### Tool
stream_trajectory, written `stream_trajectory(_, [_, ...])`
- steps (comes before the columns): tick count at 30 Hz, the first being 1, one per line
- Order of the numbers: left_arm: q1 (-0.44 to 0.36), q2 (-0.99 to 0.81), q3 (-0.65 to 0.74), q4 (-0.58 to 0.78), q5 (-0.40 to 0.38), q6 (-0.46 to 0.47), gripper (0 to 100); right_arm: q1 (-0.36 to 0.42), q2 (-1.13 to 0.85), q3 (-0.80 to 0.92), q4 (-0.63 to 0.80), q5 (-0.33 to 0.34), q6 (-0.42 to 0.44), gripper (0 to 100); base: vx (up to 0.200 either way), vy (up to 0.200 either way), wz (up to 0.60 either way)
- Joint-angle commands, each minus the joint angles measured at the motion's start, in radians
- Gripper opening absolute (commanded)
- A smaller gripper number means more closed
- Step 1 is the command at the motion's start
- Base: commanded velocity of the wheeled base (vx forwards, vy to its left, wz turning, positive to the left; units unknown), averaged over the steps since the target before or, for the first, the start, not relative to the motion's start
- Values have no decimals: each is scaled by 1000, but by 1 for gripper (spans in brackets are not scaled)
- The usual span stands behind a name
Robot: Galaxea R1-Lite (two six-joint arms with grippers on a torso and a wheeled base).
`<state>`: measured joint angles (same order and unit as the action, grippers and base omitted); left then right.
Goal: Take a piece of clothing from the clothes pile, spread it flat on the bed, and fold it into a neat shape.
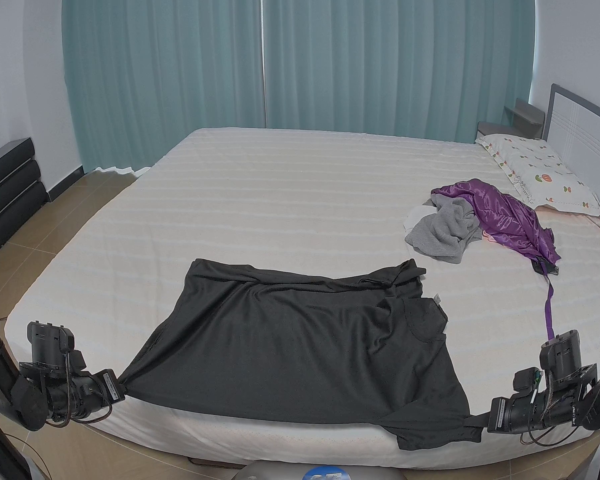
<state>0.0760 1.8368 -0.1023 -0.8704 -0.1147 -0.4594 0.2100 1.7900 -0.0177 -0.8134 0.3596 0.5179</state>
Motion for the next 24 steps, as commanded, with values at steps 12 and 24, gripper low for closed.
stream_trajectory(12, [-22,52,15,-4,-8,-2,0,-17,172,-102,-15,-4,-10,100,0,0,0])
stream_trajectory(24, [-21,55,13,-5,-8,-2,0,-18,319,-263,-29,-13,19,100,0,0,0])
